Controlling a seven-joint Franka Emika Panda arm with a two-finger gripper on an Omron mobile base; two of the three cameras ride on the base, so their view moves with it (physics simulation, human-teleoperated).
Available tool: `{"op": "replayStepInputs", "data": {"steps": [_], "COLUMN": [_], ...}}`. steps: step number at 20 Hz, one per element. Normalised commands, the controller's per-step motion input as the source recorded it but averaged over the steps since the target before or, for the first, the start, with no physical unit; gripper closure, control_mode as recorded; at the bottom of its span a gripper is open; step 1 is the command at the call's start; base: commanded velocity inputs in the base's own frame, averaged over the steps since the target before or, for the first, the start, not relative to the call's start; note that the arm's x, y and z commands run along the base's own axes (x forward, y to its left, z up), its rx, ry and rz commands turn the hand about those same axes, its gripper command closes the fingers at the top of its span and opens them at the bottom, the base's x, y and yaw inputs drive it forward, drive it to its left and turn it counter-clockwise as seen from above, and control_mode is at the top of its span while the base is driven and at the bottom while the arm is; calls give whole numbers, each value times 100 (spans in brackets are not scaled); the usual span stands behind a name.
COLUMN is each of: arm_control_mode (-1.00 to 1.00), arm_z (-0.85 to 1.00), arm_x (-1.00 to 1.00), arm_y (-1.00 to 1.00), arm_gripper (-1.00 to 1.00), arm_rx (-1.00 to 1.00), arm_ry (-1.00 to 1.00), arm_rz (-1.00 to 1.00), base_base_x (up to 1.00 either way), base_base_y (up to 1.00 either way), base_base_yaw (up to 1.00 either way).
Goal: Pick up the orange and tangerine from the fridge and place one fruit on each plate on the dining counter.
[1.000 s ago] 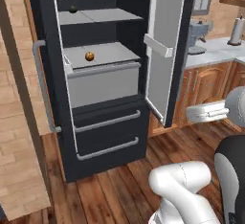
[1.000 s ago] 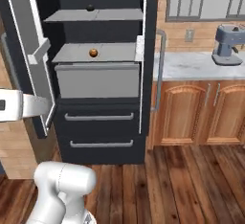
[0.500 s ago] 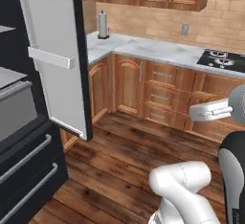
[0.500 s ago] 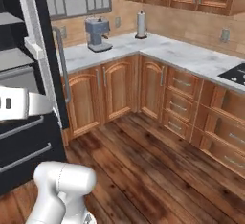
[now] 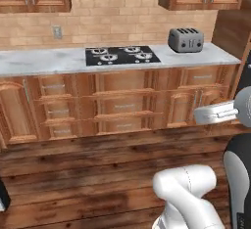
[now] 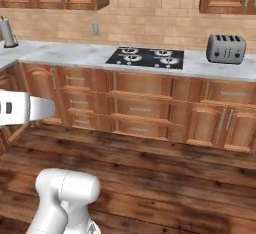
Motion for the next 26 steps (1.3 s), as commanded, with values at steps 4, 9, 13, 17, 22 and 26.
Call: {"op": "replayStepInputs", "data": {"steps": [4,9,13,17,22,26], "arm_control_mode": [100,100,100,100,100,100], "arm_z": [0,0,0,0,0,0], "arm_x": [0,0,0,0,0,0], "arm_y": [0,0,0,0,0,0], "arm_gripper": [100,100,100,100,100,100], "arm_rx": [0,0,0,0,0,0], "arm_ry": [0,0,0,0,0,0], "arm_rz": [0,0,0,0,0,0], "base_base_x": [0,-1,-6,-16,-33,-26], "base_base_y": [10,3,0,-16,-70,-100], "base_base_yaw": [-100,-99,-96,-88,-68,-33]}}
